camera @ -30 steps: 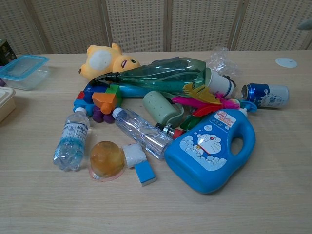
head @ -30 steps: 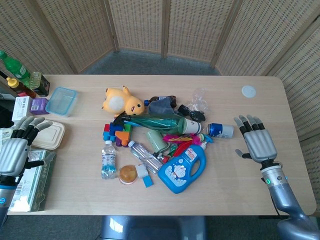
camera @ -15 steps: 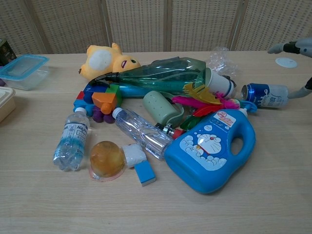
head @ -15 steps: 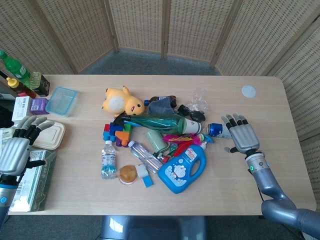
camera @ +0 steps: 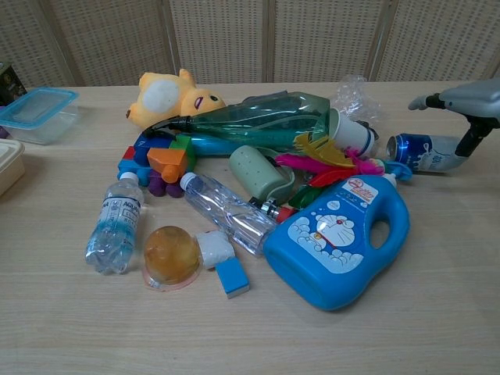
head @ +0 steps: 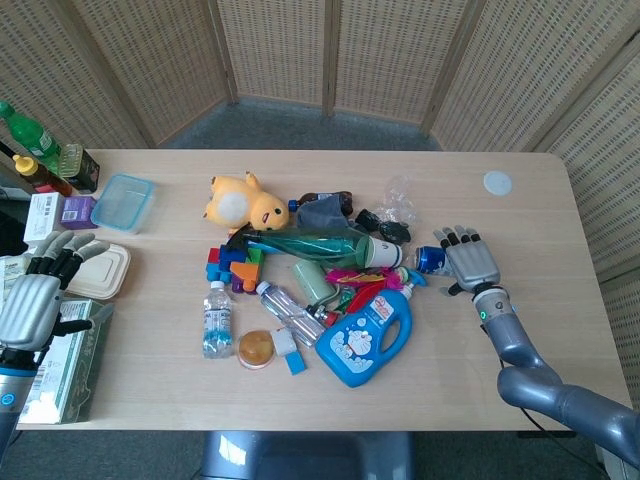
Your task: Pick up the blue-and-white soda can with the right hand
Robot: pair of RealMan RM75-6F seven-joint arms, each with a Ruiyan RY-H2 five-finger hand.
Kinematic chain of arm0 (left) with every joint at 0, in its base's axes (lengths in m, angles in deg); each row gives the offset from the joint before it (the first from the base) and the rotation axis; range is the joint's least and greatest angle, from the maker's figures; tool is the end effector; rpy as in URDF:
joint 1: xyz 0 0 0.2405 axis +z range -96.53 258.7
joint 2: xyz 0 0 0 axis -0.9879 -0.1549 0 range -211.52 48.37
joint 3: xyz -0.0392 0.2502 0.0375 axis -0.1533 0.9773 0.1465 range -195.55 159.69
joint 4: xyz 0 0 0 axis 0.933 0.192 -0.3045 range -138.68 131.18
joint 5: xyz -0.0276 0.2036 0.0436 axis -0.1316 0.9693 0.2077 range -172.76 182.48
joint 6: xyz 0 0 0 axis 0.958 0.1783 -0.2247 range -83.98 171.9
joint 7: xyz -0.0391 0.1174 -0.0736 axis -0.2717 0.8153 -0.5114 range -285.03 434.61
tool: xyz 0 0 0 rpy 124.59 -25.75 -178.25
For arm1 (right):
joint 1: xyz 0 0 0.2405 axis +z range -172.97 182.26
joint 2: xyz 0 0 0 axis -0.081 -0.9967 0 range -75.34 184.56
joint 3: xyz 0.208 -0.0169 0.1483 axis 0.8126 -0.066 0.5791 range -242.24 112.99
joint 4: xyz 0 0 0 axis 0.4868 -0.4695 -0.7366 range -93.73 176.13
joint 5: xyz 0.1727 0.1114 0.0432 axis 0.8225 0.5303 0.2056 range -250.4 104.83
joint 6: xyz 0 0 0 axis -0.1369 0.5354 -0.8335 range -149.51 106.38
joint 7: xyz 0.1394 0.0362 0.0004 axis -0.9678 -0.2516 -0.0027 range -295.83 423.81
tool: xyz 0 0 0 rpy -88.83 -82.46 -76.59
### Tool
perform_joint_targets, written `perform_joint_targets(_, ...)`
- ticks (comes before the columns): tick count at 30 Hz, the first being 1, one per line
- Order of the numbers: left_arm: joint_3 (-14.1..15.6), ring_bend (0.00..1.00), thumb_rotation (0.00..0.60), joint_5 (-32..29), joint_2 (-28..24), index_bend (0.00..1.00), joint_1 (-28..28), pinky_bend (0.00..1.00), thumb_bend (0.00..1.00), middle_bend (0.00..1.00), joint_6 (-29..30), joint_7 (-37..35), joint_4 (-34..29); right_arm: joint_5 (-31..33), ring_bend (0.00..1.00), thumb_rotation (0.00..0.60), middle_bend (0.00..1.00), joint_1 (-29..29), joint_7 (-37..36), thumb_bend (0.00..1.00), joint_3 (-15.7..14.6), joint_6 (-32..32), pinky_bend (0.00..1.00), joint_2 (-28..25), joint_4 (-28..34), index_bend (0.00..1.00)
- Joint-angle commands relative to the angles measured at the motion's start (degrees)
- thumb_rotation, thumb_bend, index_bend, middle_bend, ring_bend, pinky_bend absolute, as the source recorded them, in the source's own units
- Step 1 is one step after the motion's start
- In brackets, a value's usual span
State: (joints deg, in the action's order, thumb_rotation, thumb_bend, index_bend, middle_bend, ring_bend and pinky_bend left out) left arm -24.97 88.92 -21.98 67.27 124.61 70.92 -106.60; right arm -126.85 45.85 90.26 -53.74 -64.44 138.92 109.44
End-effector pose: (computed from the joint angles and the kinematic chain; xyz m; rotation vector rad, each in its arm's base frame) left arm -0.2467 0.2343 0.1684 -1.4233 -0.9604 -1.1481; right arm -0.2530 -0.3932 0.0321 1.7549 -0.8799 0.4891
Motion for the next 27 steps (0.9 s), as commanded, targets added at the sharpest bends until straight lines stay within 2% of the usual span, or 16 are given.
perform_joint_targets(1, 0.0, 0.00, 0.566, 0.0, 0.0, 0.19, 0.0, 0.00, 0.26, 0.15, 0.0, 0.0, 0.0, 1.7, 0.00, 0.515, 0.00, 1.5, -0.2, 0.08, -0.1, 1.7, 0.00, 2.0, -2.9, 0.00)
perform_joint_targets(24, 0.5, 0.00, 0.565, 0.5, -1.2, 0.19, 1.3, 0.00, 0.26, 0.15, 1.9, 0.2, -1.5, 5.5, 0.00, 0.518, 0.00, 5.7, -4.4, 0.09, -0.8, 10.3, 0.00, 10.0, -21.1, 0.00)
perform_joint_targets(27, 0.5, 0.00, 0.564, 0.6, -1.3, 0.19, 1.4, 0.00, 0.26, 0.15, 1.9, 0.1, -1.6, 5.4, 0.00, 0.580, 0.00, 5.6, -4.9, 0.08, -0.9, 10.7, 0.00, 10.7, -22.5, 0.00)
